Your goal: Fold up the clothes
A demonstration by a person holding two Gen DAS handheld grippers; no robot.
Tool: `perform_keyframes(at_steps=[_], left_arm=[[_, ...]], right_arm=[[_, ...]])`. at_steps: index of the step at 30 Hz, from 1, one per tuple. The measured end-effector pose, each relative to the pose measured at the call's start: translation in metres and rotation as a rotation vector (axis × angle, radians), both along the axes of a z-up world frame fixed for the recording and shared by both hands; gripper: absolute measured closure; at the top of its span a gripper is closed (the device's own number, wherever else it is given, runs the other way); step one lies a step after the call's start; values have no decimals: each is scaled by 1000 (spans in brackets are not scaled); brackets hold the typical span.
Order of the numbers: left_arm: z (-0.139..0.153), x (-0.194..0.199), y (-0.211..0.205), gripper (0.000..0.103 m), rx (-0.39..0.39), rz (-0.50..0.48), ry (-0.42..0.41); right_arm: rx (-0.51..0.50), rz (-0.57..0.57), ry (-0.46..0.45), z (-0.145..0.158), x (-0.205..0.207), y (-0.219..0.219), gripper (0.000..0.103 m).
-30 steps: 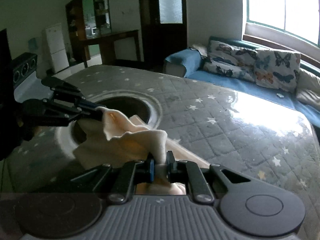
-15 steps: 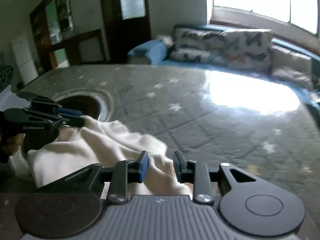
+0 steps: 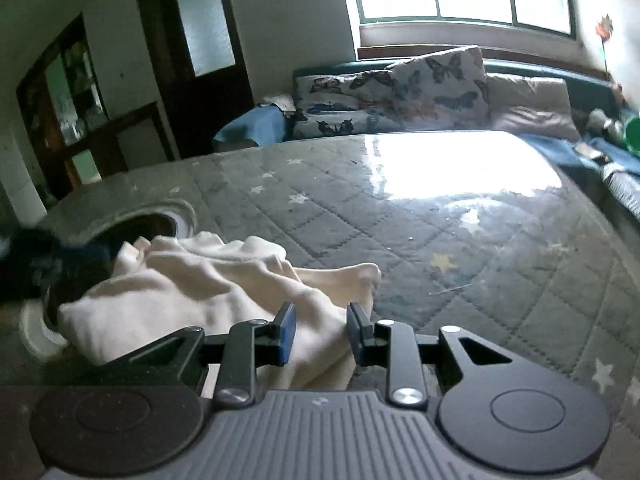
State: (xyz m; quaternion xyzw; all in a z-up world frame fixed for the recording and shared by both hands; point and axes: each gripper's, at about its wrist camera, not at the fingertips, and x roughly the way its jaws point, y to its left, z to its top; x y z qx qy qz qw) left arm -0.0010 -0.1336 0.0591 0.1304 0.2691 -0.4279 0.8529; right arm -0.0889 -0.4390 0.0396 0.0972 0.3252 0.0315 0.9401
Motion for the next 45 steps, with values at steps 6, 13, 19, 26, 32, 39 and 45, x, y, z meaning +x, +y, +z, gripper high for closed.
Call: perform_keyframes(at_steps=[6, 13, 19, 26, 32, 39, 45], left_arm=[[-15, -19, -12, 80, 54, -83, 12], [-21, -21, -13, 80, 74, -101, 4], [-24, -23, -17, 79, 86, -109, -18], [-25, -22, -17, 79, 76, -111, -12], [-26, -22, -17, 79, 72, -107, -11], [-27, -23, -18, 79, 73, -110, -19], [-27, -24, -18, 79, 69, -105, -15]], right_arm=[[49, -62, -1, -4, -6, -16, 75], [-41, -13, -18, -5, -10, 0, 75], [-102, -7, 0, -9, -2, 11, 76], [-107, -25, 8, -14, 1, 8, 71], [-198, -12, -27, -7, -5, 22, 95], [-296, -46, 4, -10, -5, 30, 86], [-172, -22, -83, 9, -4, 29, 85]])
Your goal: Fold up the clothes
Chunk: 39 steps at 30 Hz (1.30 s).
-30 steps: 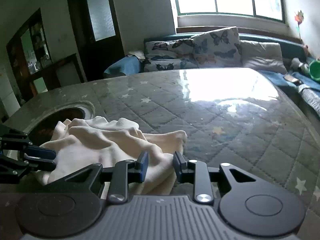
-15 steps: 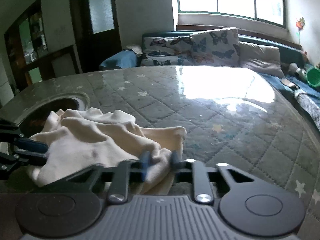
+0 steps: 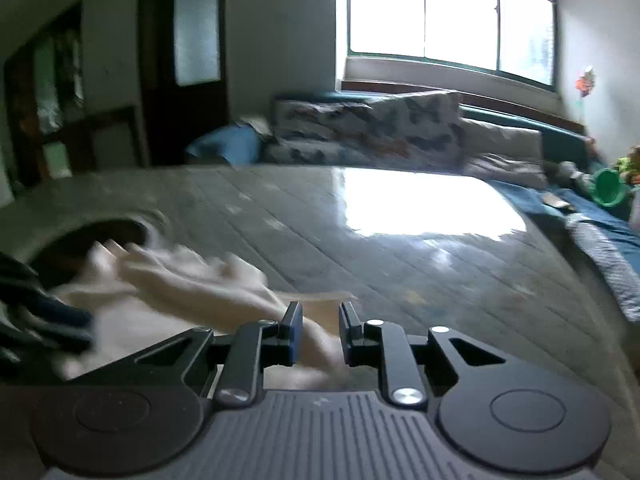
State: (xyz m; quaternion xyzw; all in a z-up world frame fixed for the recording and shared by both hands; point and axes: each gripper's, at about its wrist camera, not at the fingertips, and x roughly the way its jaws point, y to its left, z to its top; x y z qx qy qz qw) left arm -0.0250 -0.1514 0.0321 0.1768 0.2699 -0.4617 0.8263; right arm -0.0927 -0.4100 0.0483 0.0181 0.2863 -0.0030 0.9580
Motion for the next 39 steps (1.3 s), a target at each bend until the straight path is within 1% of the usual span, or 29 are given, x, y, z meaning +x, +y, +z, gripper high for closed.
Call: perform_keyframes(at_steps=[3, 5, 7, 9, 13, 16, 20, 23, 24, 25, 27, 29, 31, 33, 35, 36, 39], left_arm=[[0, -1, 0, 79, -1, 1, 1], [0, -2, 0, 79, 0, 2, 0], [0, -3, 0, 79, 0, 3, 1], [0, -3, 1, 79, -5, 4, 4], [-1, -3, 3, 79, -23, 10, 15], [-1, -3, 6, 79, -31, 13, 19], [0, -4, 5, 79, -33, 21, 21], [2, -5, 7, 78, -31, 24, 24], [4, -5, 8, 77, -32, 26, 26], [6, -5, 11, 75, -36, 30, 31], [12, -2, 18, 74, -53, 40, 46], [18, 3, 26, 74, -72, 69, 42], [26, 9, 34, 74, -94, 108, 35], [30, 20, 40, 74, -105, 194, 26], [29, 34, 42, 74, -107, 267, 48], [29, 41, 43, 74, -108, 304, 60], [20, 59, 41, 72, -91, 352, 93]], right_arm=[[19, 91, 18, -2, 12, 15, 85], [13, 119, 48, -10, 24, 22, 85], [12, 108, 82, -18, 38, 24, 85], [14, 81, 95, -22, 47, 20, 86], [-4, 38, 69, -11, 48, 20, 85], [16, 117, 36, -1, 41, 31, 85], [21, 238, 58, -5, 40, 60, 85], [23, 265, 77, -15, 48, 74, 84], [22, 270, 83, -18, 49, 76, 82], [18, 272, 80, -21, 49, 77, 81], [28, 273, 67, -24, 47, 76, 79], [50, 267, 59, -27, 47, 73, 78], [50, 266, 46, -28, 44, 73, 77], [34, 268, 38, -28, 42, 75, 75], [26, 266, 36, -29, 42, 76, 74], [23, 262, 35, -29, 42, 76, 71], [27, 257, 33, -30, 42, 76, 68]])
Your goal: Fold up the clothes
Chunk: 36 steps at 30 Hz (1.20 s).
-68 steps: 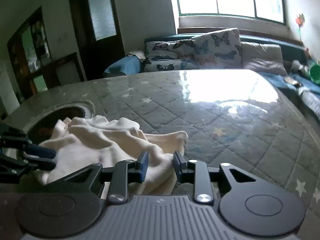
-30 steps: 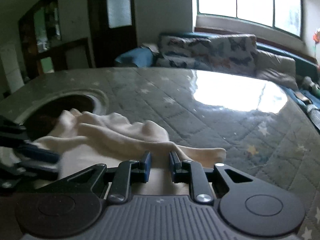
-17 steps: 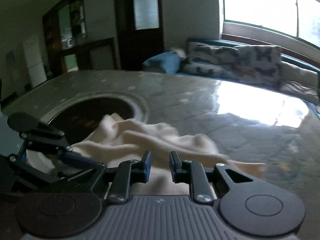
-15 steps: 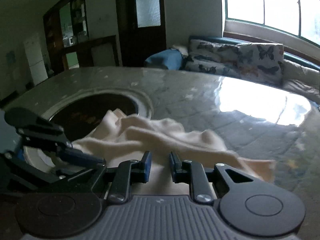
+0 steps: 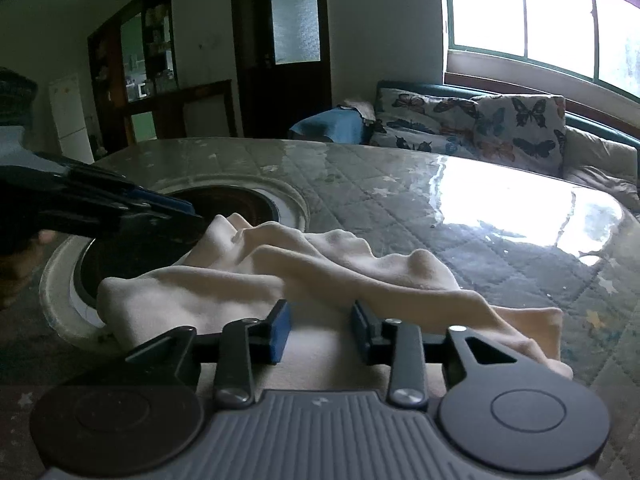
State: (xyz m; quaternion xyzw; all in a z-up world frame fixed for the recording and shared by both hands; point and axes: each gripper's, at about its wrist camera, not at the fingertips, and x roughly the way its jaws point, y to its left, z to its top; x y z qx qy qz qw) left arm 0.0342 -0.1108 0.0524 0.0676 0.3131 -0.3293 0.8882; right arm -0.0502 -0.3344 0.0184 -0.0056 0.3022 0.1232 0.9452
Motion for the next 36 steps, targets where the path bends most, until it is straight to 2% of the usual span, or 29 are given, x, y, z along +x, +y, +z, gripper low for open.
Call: perform_keyframes(at_steps=[5, 8, 13, 16, 21, 25, 29, 31, 33, 35, 36], left_arm=[[-13, 16, -1, 72, 3, 44, 52], [-15, 15, -1, 74, 0, 44, 48], [-12, 10, -6, 96, 18, 38, 9], [-9, 7, -9, 97, 34, 51, -34], [-7, 7, -16, 97, 96, 81, -102], [-19, 5, -24, 97, 146, 75, -80], [-11, 6, -21, 93, 121, 98, -85], [-1, 1, -20, 94, 110, 112, -137], [8, -4, -21, 94, 65, 70, -144], [11, -7, -26, 95, 11, 0, -103], [9, -6, -30, 96, 8, -16, -88]], right_arm=[[-6, -3, -2, 0, 0, -2, 65], [-16, -3, -5, -1, -1, 0, 63], [-16, 1, -3, -1, 0, 0, 60], [-7, 2, -1, -1, 0, -1, 57], [-4, 17, 5, -2, -1, 0, 48], [-2, 18, 5, -1, -1, 0, 47], [1, 20, 7, -1, -2, 0, 45], [1, 22, 9, -1, 0, -1, 43], [1, 23, 10, 0, 0, -1, 43], [0, 23, 10, 0, 0, -1, 42], [-1, 23, 10, 0, 0, -1, 42]])
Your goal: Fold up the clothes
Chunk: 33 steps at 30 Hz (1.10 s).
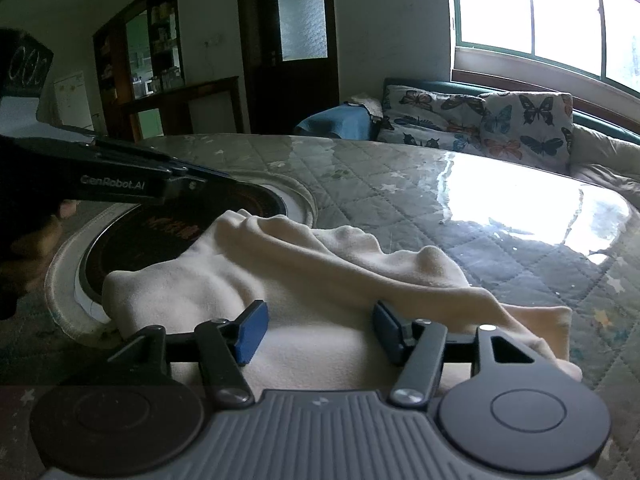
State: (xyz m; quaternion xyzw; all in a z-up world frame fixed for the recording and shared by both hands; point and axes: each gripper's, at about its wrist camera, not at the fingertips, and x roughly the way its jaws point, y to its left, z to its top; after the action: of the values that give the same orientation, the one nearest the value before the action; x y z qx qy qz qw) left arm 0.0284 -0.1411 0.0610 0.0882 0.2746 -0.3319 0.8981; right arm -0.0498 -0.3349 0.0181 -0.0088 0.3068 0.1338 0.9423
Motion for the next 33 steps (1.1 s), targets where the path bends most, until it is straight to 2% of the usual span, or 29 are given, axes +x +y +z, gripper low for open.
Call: perform_keyframes(at_steps=[3, 9, 14, 20, 23, 27, 33], left_arm=[[-8, 3, -12, 97, 4, -43, 38], [-21, 14, -29, 97, 49, -61, 50], [-32, 33, -36, 97, 70, -11, 65], [-32, 41, -30, 96, 59, 48, 72], [-24, 33, -19, 96, 13, 62, 76], [-13, 7, -11, 96, -23, 9, 64], [-18, -26, -4, 95, 24, -33, 55]], right_arm=[[-1, 0, 0, 0, 0, 0, 42], [-7, 3, 2, 1, 0, 1, 40], [-8, 4, 3, 0, 0, 2, 40], [-10, 5, 5, 1, -1, 5, 36], [-11, 3, 6, 1, -2, 6, 33], [-8, 3, 9, 1, 0, 5, 32], [-1, 7, 16, 1, 1, 4, 24]])
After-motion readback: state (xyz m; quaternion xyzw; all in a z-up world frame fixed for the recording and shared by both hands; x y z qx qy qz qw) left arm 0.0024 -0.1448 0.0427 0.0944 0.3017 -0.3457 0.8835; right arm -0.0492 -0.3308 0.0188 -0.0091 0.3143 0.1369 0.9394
